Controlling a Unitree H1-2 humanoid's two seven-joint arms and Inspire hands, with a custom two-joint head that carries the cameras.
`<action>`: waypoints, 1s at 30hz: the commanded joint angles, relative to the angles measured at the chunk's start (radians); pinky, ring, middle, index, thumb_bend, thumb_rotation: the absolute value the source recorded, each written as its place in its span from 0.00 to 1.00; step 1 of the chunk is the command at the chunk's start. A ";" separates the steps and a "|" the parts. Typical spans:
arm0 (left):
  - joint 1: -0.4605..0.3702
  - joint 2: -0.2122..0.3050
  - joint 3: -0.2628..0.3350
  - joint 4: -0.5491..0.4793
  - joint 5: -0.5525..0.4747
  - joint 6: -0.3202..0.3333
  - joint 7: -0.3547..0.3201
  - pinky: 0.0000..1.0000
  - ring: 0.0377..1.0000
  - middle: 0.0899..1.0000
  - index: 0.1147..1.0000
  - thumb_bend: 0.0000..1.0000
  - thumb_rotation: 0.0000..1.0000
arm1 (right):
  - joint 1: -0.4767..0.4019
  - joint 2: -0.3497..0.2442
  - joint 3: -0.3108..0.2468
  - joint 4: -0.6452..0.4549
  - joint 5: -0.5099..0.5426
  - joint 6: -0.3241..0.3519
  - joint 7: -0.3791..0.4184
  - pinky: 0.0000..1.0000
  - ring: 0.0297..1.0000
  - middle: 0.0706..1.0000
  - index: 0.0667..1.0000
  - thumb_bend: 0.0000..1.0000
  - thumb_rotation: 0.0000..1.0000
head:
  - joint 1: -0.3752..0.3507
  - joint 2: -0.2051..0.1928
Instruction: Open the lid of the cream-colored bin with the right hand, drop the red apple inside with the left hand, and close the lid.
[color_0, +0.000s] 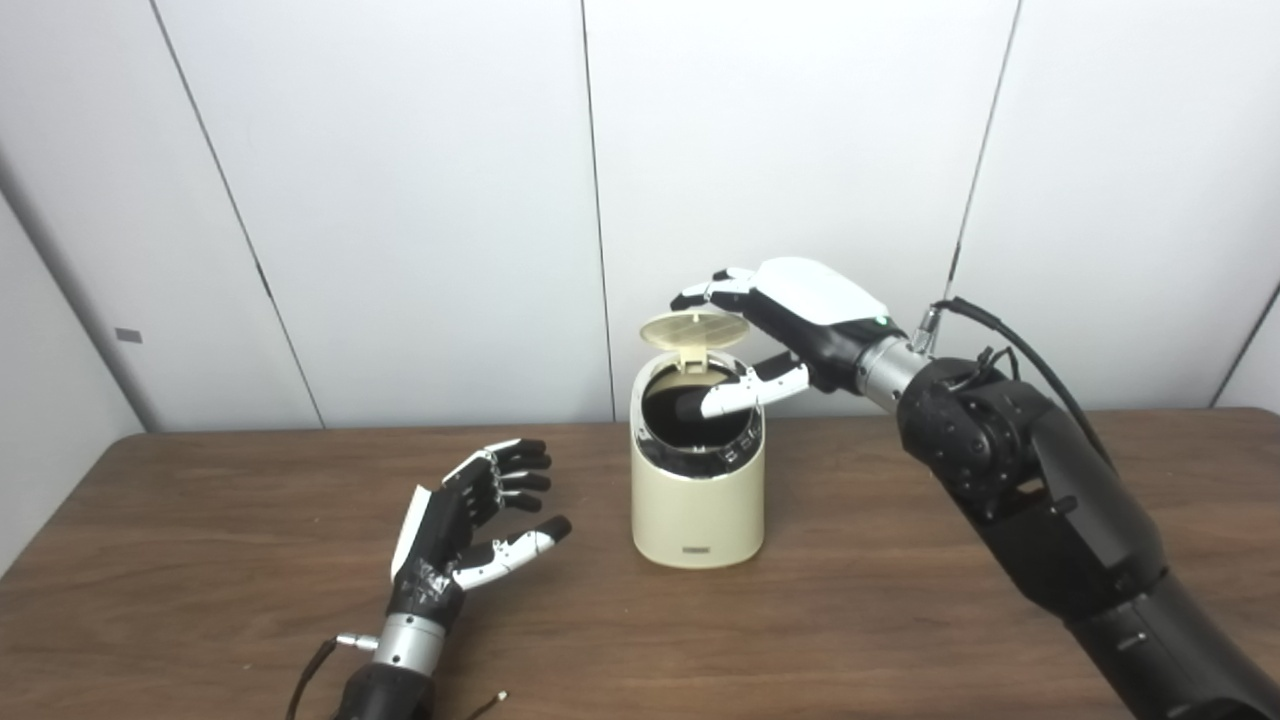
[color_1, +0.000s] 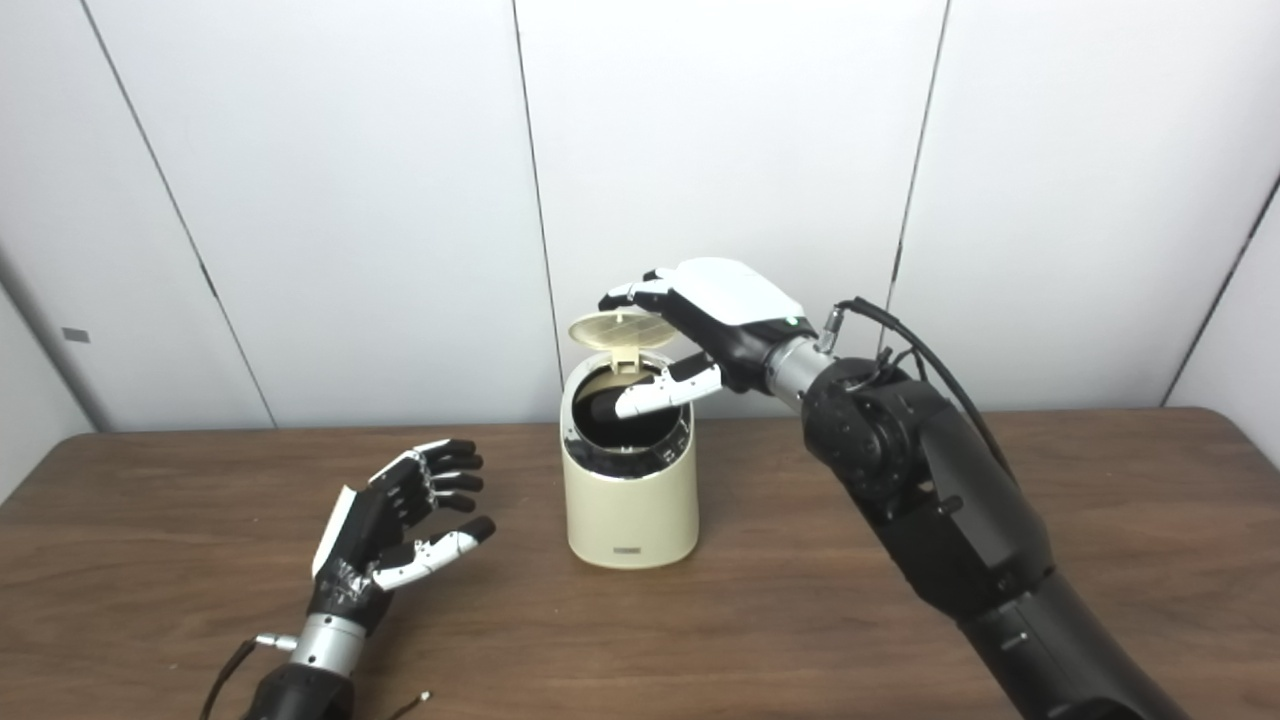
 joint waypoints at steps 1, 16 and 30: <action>0.064 -0.027 -0.006 0.072 0.000 0.001 0.010 0.58 0.65 0.70 0.73 0.72 0.11 | -0.039 -0.028 -0.007 -0.041 -0.013 -0.025 0.002 0.84 0.96 0.84 0.81 0.71 0.76 | 0.001 0.001; 0.063 -0.035 0.000 0.066 -0.001 0.006 0.011 0.58 0.64 0.69 0.75 0.72 0.11 | 0.010 -0.051 -0.023 -0.135 -0.014 -0.086 0.023 0.78 0.90 0.77 0.75 0.69 0.70 | 0.006 0.021; 0.068 -0.035 -0.002 0.047 0.010 0.025 0.023 0.57 0.63 0.68 0.74 0.71 0.09 | 0.070 -0.046 -0.024 -0.170 -0.021 -0.132 0.040 0.81 0.89 0.75 0.74 0.69 0.68 | 0.007 0.034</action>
